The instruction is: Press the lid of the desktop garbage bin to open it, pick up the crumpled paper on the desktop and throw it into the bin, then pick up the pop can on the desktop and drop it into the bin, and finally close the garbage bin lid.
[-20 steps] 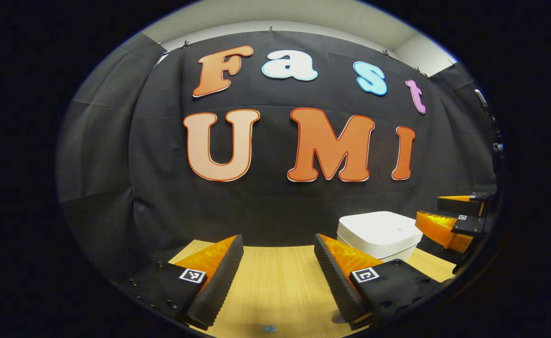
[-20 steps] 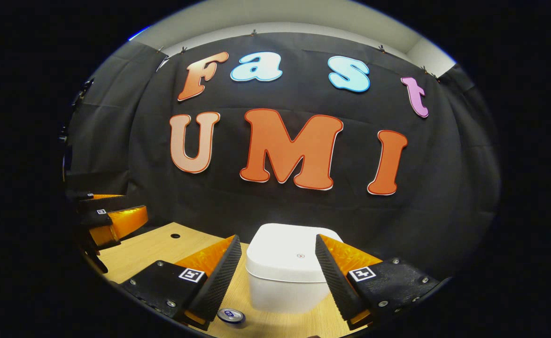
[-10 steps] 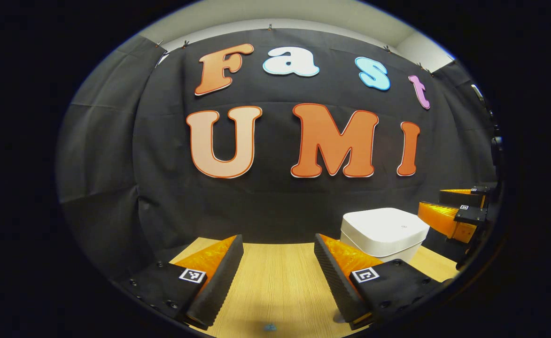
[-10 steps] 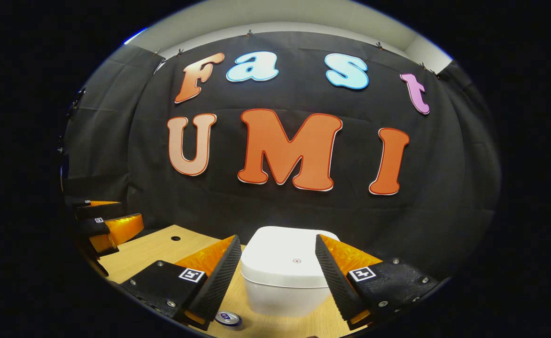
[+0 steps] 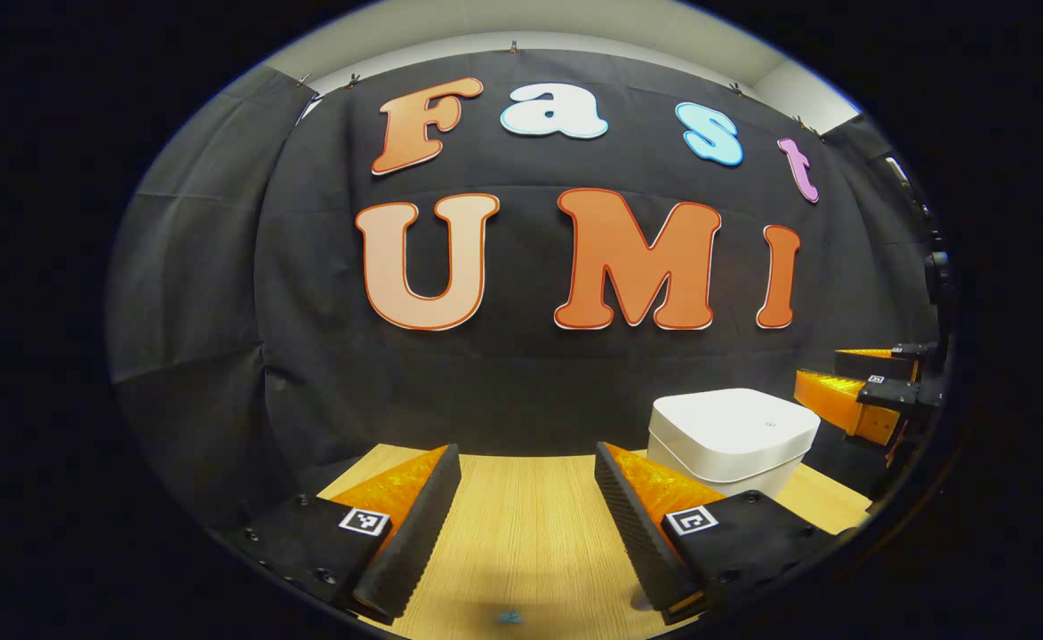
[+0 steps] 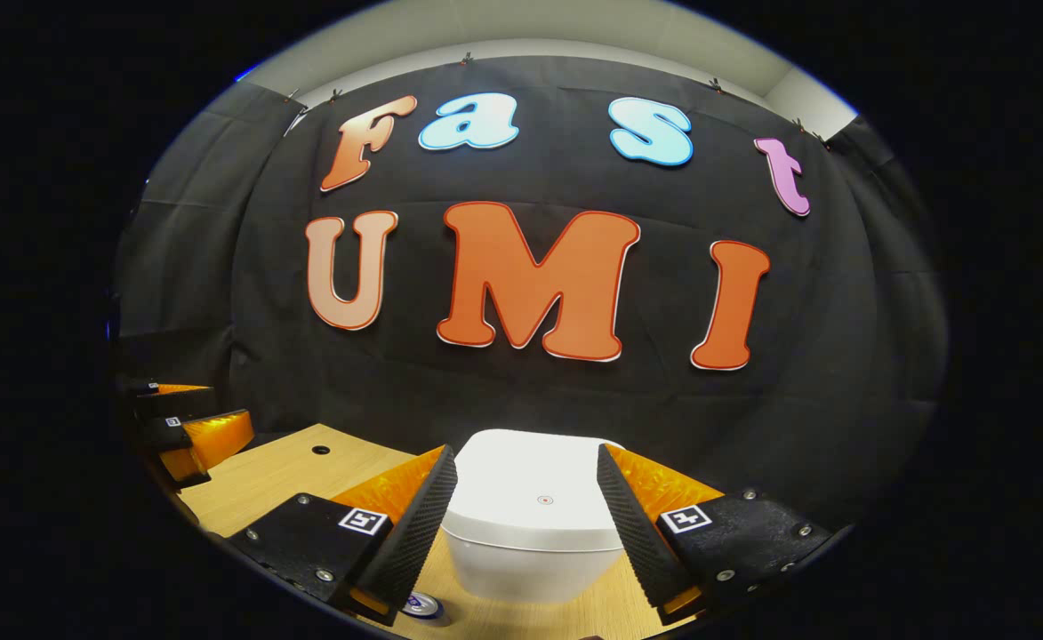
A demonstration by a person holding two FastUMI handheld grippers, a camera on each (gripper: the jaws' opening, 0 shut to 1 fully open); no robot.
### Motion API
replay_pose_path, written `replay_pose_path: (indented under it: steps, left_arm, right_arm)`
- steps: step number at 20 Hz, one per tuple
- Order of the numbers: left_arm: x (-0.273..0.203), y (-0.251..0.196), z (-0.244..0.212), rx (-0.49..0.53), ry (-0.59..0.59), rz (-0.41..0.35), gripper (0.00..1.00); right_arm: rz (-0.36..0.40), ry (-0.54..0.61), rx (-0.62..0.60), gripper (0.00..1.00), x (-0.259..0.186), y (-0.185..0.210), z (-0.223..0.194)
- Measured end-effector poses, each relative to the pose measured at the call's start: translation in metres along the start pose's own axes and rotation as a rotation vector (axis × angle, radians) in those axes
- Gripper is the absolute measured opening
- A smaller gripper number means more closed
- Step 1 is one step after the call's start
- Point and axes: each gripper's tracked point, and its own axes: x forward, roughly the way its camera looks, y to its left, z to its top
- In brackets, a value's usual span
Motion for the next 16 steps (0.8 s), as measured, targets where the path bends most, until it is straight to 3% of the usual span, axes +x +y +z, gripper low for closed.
replay_pose_path:
  steps: [4,10,14,15,16]
  left_arm:
    - [-0.001,0.006,-0.002,0.007,0.007,0.020,0.97]
    - [-0.004,0.021,-0.005,0.014,0.011,0.060,0.97]
    - [-0.007,0.029,-0.008,0.024,0.019,0.085,0.97]
    - [-0.009,0.032,-0.009,0.025,0.023,0.094,0.97]
    - [-0.010,0.035,-0.011,0.026,0.026,0.103,0.97]
  right_arm:
    - [-0.012,-0.001,0.001,0.95,0.010,-0.009,0.005]
    - [-0.015,0.017,-0.024,0.86,0.024,-0.014,0.004]
    - [-0.019,0.046,-0.023,0.70,0.036,-0.018,0.001]
    - [-0.019,0.049,-0.021,0.55,0.037,-0.019,0.000]
    - [-0.011,0.057,-0.016,0.49,0.039,-0.018,-0.001]
